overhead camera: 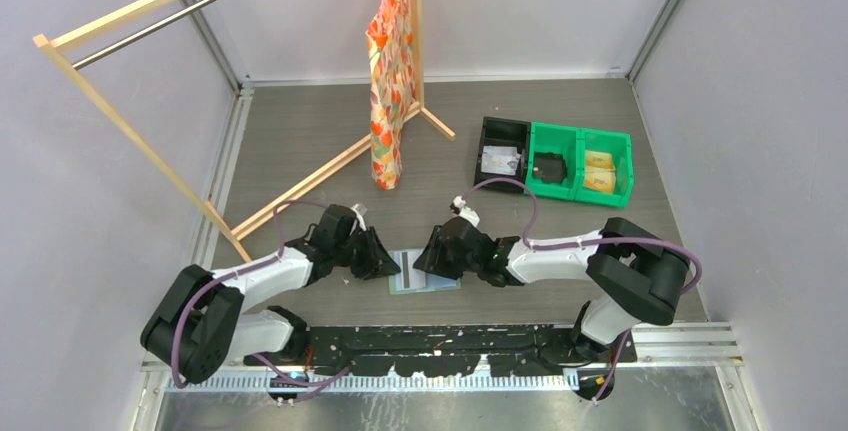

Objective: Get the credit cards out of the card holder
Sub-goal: Remove the credit card from the card holder.

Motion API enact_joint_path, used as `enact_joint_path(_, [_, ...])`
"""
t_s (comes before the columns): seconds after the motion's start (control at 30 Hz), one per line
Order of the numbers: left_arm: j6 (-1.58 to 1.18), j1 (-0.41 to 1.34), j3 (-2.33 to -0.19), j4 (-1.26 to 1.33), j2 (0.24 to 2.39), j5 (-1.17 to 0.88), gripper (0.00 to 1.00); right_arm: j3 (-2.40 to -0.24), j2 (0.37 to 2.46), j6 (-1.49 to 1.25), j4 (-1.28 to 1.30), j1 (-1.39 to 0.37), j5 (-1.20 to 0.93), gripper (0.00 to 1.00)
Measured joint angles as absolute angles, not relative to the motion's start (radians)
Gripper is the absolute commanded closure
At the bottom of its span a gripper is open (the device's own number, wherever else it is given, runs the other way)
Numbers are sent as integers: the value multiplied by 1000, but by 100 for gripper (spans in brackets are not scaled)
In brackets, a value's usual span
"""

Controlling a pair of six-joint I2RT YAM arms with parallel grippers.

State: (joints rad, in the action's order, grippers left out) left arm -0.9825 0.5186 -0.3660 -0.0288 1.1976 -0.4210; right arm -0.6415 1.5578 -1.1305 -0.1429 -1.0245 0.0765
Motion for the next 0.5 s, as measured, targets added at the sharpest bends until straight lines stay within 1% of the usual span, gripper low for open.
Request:
enact_joint_path(0.27, [-979, 519, -374, -38, 1253, -404, 80, -566, 1549, -1208, -261, -1002, 50, 58])
enact_joint_path(0.5, [-968, 516, -398, -55, 1286, -417, 82, -496, 1549, -1280, -377, -988, 41, 68])
